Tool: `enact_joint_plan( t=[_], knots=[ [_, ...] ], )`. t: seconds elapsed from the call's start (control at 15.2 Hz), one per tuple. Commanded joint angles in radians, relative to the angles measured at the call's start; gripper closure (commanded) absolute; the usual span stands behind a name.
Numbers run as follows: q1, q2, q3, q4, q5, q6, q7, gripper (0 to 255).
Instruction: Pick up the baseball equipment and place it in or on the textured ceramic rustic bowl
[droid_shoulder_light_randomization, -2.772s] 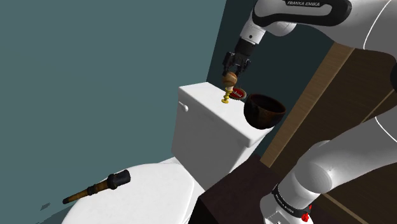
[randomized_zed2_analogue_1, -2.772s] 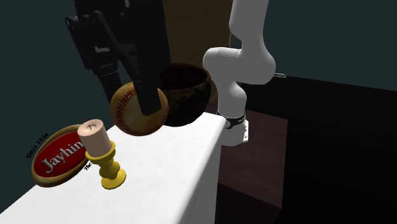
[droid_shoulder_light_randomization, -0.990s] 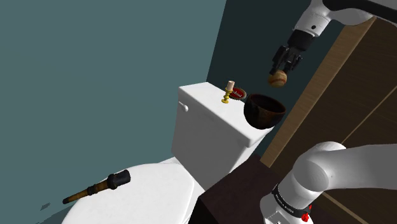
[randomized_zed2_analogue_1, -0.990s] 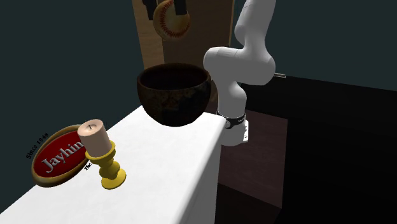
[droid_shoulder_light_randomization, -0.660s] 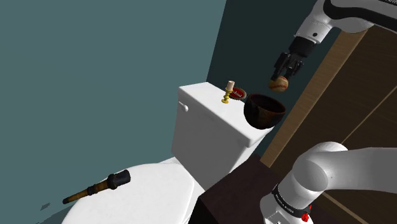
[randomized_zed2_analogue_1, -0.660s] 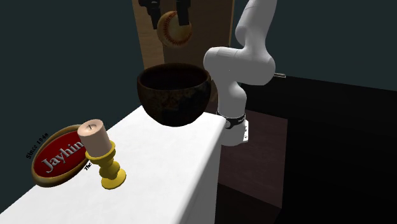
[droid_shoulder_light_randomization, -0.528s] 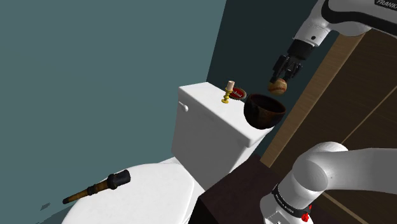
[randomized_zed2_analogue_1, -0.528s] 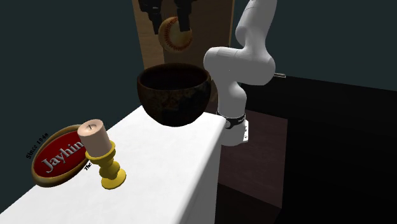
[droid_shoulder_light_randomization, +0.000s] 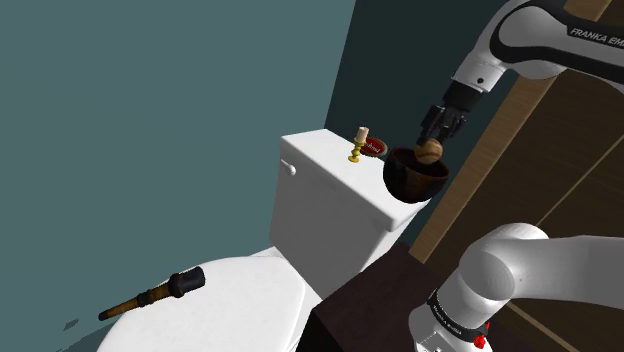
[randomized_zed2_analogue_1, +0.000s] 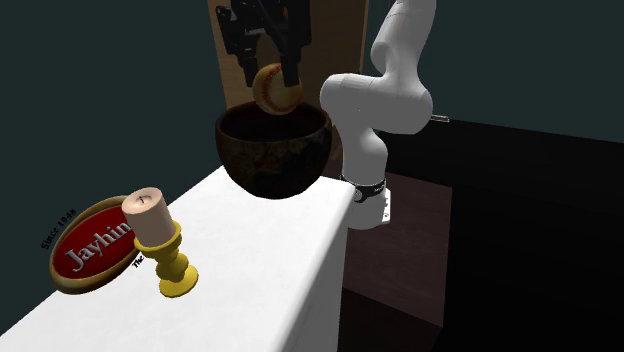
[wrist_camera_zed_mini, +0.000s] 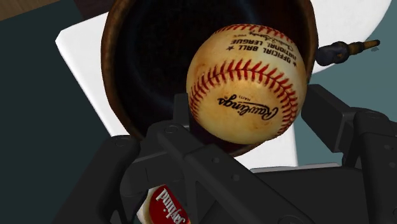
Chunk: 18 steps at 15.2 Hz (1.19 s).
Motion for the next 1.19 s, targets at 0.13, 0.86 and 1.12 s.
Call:
enact_joint_plan(
  t=[0.13,0.86,1.12],
  knots=[
    [-0.002,-0.007,-0.003,-0.025,-0.003,0.018,-0.004,255],
    [-0.002,-0.007,-0.003,-0.025,-0.003,0.018,-0.004,0],
    [0.004,0.036,-0.012,0.131,-0.004,-0.095,-0.006,0]
  ],
)
